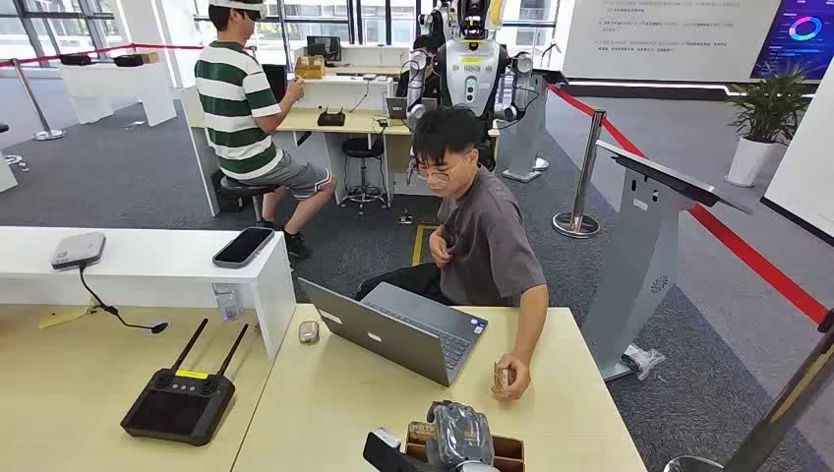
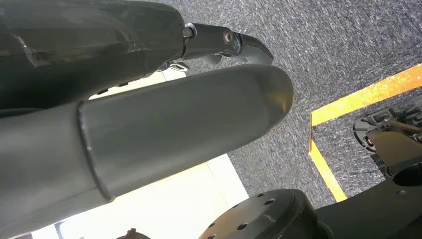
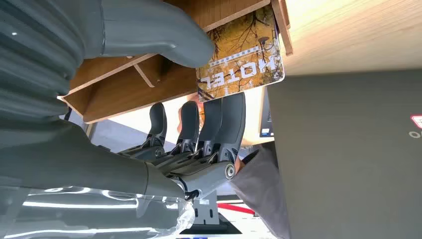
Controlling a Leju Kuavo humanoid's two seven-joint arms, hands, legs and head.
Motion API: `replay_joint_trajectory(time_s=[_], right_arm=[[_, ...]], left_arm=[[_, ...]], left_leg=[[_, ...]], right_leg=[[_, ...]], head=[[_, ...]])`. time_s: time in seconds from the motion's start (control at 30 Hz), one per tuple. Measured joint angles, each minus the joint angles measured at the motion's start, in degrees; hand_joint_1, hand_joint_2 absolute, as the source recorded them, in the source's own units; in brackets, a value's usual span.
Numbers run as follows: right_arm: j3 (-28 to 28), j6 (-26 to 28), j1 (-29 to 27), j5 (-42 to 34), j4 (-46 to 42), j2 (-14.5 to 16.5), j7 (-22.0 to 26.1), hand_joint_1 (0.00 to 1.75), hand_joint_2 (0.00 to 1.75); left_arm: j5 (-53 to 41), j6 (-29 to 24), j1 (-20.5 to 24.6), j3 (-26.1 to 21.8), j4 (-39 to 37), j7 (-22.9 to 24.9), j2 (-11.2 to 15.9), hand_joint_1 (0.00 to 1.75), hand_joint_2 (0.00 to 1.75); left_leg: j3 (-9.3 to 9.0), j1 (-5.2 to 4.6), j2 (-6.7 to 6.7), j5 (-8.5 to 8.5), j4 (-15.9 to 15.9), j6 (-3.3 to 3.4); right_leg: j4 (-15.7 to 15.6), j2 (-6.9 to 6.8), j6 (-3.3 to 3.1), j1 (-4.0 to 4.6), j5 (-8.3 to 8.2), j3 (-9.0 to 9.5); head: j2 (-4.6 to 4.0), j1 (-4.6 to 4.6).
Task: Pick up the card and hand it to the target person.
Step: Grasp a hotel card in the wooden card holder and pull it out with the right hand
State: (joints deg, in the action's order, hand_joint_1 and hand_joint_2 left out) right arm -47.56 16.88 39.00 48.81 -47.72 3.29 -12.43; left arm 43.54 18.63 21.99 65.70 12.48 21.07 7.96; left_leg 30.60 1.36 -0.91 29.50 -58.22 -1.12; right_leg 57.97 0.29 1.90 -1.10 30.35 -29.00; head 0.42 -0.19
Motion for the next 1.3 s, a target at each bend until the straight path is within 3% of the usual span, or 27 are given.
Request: replay_joint_trajectory(time_s=[0.17, 0.47, 1.07, 1.3], right_arm=[[0.0, -0.1, 0.0, -0.2, 0.1, 0.2, 0.2, 1.04, 1.75], [0.0, 0.0, 0.1, -1.0, 0.1, 0.4, 0.8, 1.38, 1.75], [0.0, 1.6, 0.0, -1.7, 0.1, 0.6, 1.7, 1.62, 1.75], [0.2, 3.4, 0.0, -1.8, -0.1, 0.5, 2.3, 1.6, 1.75]], left_arm=[[0.0, 0.0, 0.0, 0.0, 0.0, 0.0, 0.0, 0.0, 0.0], [0.1, 0.0, 0.0, 0.0, 0.0, 0.0, 0.0, 0.0, 0.0], [0.1, 0.0, 0.0, 0.0, 0.0, -0.1, 0.0, 0.0, 0.0], [0.1, -0.1, -0.1, 0.0, 0.0, -0.3, 0.0, 0.0, 0.0]], left_leg=[[-0.01, 0.0, 0.0, 0.0, 0.0, 0.0], [0.0, 0.0, -0.01, 0.0, 0.0, 0.0], [-0.01, 0.0, 0.0, 0.0, 0.0, 0.0], [-0.01, 0.0, 0.0, 0.0, 0.0, 0.0]], right_leg=[[0.0, 0.0, 0.0, 0.0, 0.0, 0.0], [0.0, 0.0, 0.0, 0.0, 0.0, 0.0], [0.0, 0.0, 0.0, 0.0, 0.0, 0.0], [0.0, 0.0, 0.0, 0.0, 0.0, 0.0]], head=[[0.0, -0.01], [0.0, 0.01], [0.0, 0.0], [0.0, 0.01]])
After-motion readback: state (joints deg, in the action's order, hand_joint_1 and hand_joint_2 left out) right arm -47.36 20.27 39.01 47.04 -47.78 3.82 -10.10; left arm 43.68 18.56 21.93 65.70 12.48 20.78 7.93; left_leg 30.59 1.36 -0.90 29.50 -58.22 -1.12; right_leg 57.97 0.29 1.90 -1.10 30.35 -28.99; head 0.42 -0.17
